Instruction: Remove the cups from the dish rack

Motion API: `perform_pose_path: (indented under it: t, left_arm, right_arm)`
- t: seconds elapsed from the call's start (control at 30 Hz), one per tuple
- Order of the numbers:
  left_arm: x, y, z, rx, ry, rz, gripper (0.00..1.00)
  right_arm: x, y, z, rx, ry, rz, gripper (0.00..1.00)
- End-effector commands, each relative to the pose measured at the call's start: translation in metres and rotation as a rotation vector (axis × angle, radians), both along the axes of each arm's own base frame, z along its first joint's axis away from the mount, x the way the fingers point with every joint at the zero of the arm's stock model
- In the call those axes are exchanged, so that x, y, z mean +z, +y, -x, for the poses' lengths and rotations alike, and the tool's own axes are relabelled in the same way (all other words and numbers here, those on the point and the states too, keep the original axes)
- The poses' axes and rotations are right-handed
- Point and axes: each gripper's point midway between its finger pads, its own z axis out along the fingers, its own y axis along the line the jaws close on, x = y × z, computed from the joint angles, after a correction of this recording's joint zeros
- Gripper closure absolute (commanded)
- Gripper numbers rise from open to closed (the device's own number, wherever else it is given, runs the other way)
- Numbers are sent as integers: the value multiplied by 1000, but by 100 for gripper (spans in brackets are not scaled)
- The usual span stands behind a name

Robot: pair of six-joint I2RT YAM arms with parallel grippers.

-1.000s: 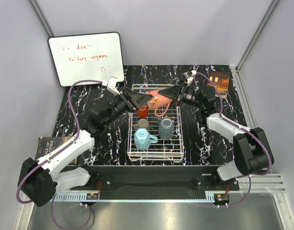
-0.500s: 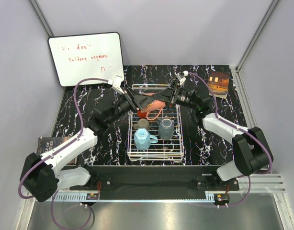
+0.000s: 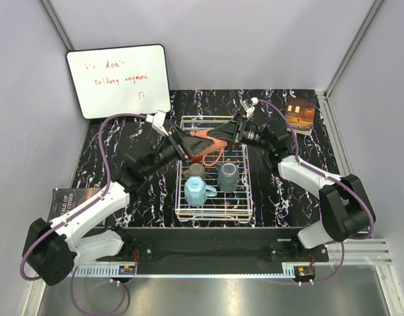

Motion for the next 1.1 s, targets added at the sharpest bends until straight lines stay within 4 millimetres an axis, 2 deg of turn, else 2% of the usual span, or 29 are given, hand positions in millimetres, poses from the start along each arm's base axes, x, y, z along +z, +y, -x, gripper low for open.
perform_pose_path:
  t: [0.0,0.07,0.1,0.13,0.23,0.57,0.63,0.73,0.77,0.87,0.93,0.97,1.0,1.03,1.07]
  left_arm:
    - [10,4,12,-20,-52,13,15]
    - [8,7,14,-12,-53,10,19]
    - [6,8,13,-4,-50,5,30]
    - [3,8,12,1,-48,-3,36]
    - [0,5,10,-8,-43,-13,48]
    - [4,-12,3,-67,-56,23,48]
    - [4,-15,2,-76,-57,25,51]
    - [4,-21,2,-109,-57,37,76]
    - [4,-23,1,-115,-55,35,100]
    - [-7,-26,-2,-126,-16,1,100]
    - [-6,-25,-3,-115,-25,-24,100]
    - [-14,-23,-3,-107,2,-57,100]
    - [-13,-21,-4,-94,-13,-78,100]
    - [-8,-16,-5,-63,-26,-87,100]
    - [-18,-12,-5,-50,4,-135,100]
  right_arm:
    - [44,-2,9,-14,-131,-70,100]
    - [45,-2,8,-13,-130,-74,100]
    - [45,-2,8,-10,-132,-74,100]
    - [44,-2,8,-8,-131,-74,100]
    - [44,-1,9,1,-124,-80,100]
    - [44,6,17,53,-125,-83,100]
    - [42,7,17,56,-119,-81,100]
    - [41,7,20,70,-119,-77,100]
    - [41,7,22,78,-123,-76,100]
    - [38,6,25,86,-129,-54,100]
    - [33,6,27,83,-129,-16,100]
    - [30,5,27,82,-129,-1,100]
    - [23,5,27,79,-123,34,96]
    - [24,4,29,78,-129,47,84]
    - [22,3,27,64,-129,64,56]
